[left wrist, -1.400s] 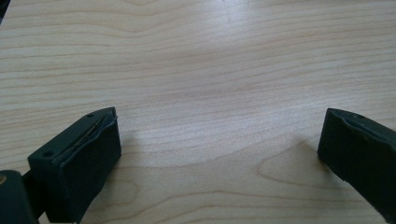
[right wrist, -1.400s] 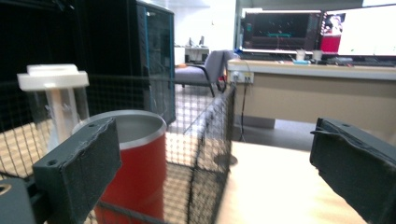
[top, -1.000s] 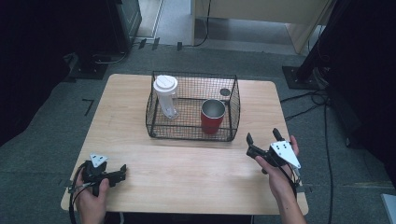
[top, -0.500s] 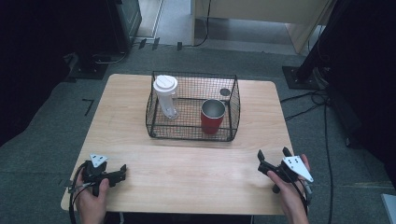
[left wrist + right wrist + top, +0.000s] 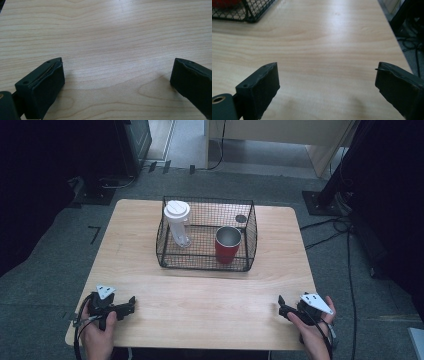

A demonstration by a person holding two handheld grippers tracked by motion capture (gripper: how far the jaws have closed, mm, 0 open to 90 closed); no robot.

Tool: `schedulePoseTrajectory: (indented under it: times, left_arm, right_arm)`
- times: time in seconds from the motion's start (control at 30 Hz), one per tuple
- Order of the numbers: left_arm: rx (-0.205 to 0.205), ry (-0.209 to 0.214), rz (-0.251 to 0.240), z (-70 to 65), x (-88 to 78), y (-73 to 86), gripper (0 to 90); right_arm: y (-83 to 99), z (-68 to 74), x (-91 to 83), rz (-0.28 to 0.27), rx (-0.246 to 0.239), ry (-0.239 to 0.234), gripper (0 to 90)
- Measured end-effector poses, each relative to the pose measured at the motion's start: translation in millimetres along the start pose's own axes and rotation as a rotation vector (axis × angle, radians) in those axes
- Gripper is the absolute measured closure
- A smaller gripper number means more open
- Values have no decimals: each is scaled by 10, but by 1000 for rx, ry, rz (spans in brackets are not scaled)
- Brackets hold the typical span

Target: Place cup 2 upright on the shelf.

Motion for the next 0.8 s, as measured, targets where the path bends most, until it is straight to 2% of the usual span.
schedulePoseTrajectory:
  times: [0.07,0.17,0.2,0.33,0.47,0.57,0.8]
  left_arm:
    - [0,0,0,0,0,0,0]
    - [-1,0,0,0,1,0,0]
    - [0,0,0,-1,0,0,0]
    - [0,0,0,0,0,0,0]
    - [-1,0,0,0,0,-1,0]
    - [-1,0,0,-1,1,-1,0]
    - [-3,-1,0,-1,2,-2,0]
  right_arm:
    - [61,-13,-14,48,1,4,57]
    - [176,-69,-13,145,-35,23,62]
    - [186,-70,-17,153,-31,17,68]
    - [206,-86,-28,166,4,-5,68]
    - [209,-86,-32,168,2,-6,63]
    - [208,-89,-11,173,-3,-11,25]
    - [196,-119,43,187,11,11,0]
Point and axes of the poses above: each handheld gripper's, and its own axes: x roughly forward along the jaws, y roughly out of its underside, z roughly to its left, the point moved 10 cm from there along x, roughly forward along the jaws, and after that the axes turned 9 degrees about -z, right-handed, at the moved point
